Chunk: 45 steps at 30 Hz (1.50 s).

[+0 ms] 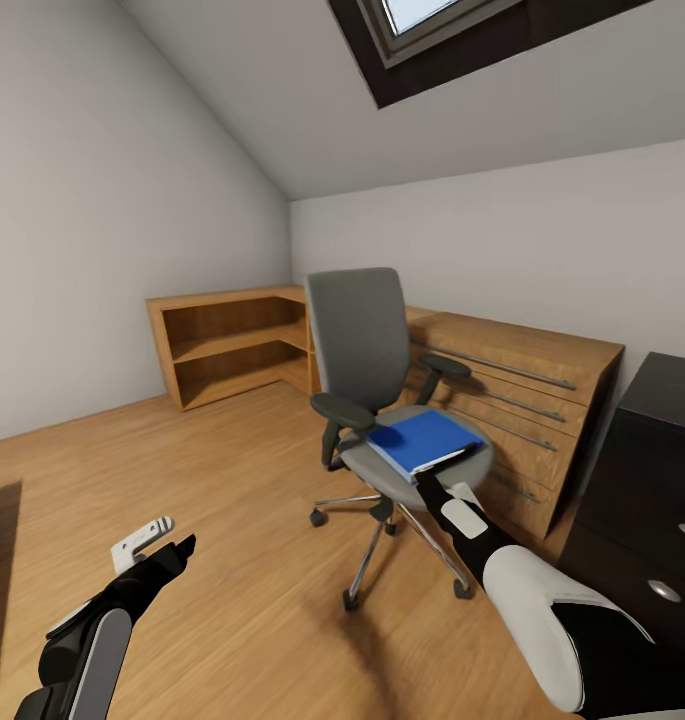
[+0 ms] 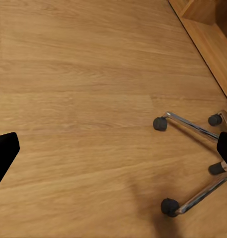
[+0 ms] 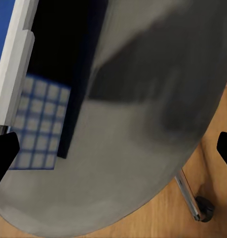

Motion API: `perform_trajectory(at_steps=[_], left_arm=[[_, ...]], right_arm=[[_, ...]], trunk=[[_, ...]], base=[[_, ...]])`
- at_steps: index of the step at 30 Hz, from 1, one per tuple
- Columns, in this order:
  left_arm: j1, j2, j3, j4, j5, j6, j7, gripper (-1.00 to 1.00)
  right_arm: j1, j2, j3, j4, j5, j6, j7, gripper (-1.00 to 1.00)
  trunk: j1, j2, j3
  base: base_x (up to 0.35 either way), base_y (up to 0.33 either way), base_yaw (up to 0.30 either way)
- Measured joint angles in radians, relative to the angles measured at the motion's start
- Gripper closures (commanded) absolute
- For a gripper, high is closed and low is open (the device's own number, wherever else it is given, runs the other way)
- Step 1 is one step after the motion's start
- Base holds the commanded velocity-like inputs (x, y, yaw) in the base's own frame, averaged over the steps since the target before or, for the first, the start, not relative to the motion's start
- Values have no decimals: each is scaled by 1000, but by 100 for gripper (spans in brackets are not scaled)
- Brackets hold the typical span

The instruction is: In the bedroom, organize the workspace by keeping the computer under the desk, ensuring the monitor is on the desk, placing the keyboard on the desk next to the monitor, placing the mouse on the desk next to the keyboard, moving the folder from the swivel chair onto the desk next to the mouse, stacking the notebook on top of the folder with the pen on top of the notebook, and positioning the swivel chair next to the desk.

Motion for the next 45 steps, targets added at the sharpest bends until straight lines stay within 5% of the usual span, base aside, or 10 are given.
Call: perform_trajectory(at_steps=[45], left_arm=[[0,-3,-8,2,0,0,0,-100]], right_arm=[[0,0,-1,0,2,-1,-1,-100]], trunk=[[0,0,0]], base=[[0,0,16]])
